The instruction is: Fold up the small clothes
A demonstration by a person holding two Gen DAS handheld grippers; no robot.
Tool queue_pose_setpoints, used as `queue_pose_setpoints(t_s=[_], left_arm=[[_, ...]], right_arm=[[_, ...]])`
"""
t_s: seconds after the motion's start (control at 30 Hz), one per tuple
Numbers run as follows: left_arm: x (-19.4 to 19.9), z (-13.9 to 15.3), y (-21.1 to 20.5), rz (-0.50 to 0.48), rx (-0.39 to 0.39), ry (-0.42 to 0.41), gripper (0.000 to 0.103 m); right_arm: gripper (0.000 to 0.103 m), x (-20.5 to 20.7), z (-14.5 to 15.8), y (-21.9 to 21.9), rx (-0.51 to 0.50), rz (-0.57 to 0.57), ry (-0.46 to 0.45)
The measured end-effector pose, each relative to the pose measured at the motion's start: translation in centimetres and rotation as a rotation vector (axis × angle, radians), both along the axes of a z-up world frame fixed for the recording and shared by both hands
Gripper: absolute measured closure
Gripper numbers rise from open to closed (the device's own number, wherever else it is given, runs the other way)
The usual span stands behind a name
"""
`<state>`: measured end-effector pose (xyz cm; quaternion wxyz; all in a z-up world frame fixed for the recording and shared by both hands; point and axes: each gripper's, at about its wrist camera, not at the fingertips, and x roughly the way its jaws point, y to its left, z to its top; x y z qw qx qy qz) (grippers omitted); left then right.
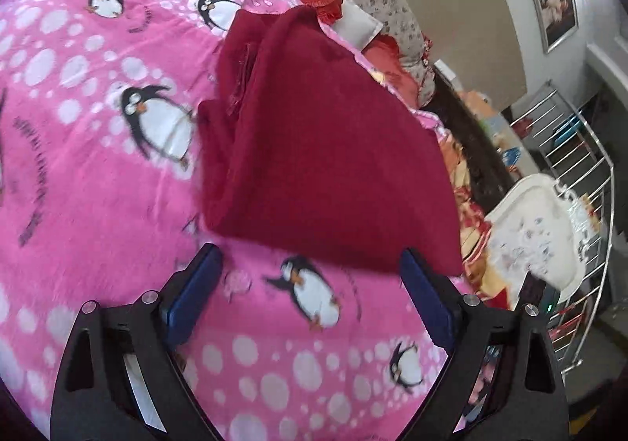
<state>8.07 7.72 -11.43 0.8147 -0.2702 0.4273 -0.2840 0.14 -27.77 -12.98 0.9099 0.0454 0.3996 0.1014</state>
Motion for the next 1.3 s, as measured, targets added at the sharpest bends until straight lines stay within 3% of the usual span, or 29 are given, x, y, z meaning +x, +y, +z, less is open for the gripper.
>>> queue_pose_setpoints(t_s=[0.3, 0.5, 0.6, 0.73, 0.93, 1.0, 1.03, 1.1, 1.2, 1.3], left_arm=[[4.7, 0.4, 0.0, 0.060, -0.087, 0.007, 0.011], [5.1, 0.7, 0.0, -0.012, -0.098, -0.011, 0.014], [4.4, 0.0, 0.4, 0.010, -0.049, -0.039, 0.027], [3.8, -0.1, 0.1, 0.023, 0.000, -0.058, 0.027], [3.8, -0.3, -0.1, 0.023, 0.019, -0.061, 0.027], [3.8, -0.4, -0.1, 0.023, 0.027, -0.062, 0.027], [3.8, -0.4, -0.1, 0.023, 0.029, -0.062, 0.027], [3.8, -0.5, 0.0, 0.024, 0.021, -0.063, 0.027], [3.6, -0.5, 0.4, 0.051, 0.026, -0.059, 0.034], [4.0, -0.9, 0.8, 0.090, 0.037, -0.026, 0.058]], right_arm=[[0.051, 0.0, -0.1, 0.3, -0.013, -0.004, 0.000], [0.051, -0.3, 0.3, -0.7, 0.040, -0.019, -0.020], [0.051, -1.3, 1.1, -3.7, 0.155, -0.142, -0.060], [0.051, -2.0, 0.3, -8.1, 0.374, -0.297, -0.032], [0.045, 0.7, -2.3, -11.8, 0.666, -0.349, 0.015], [0.044, 1.8, -2.5, -12.3, 0.718, -0.339, 0.013], [0.045, 2.4, -2.4, -12.5, 0.740, -0.316, 0.005], [0.078, 3.6, -2.5, -11.9, 0.817, -0.196, 0.005], [0.078, 4.6, -2.7, -11.2, 0.768, -0.175, 0.023], [0.079, 5.1, -3.3, -11.7, 0.773, -0.248, 0.060]])
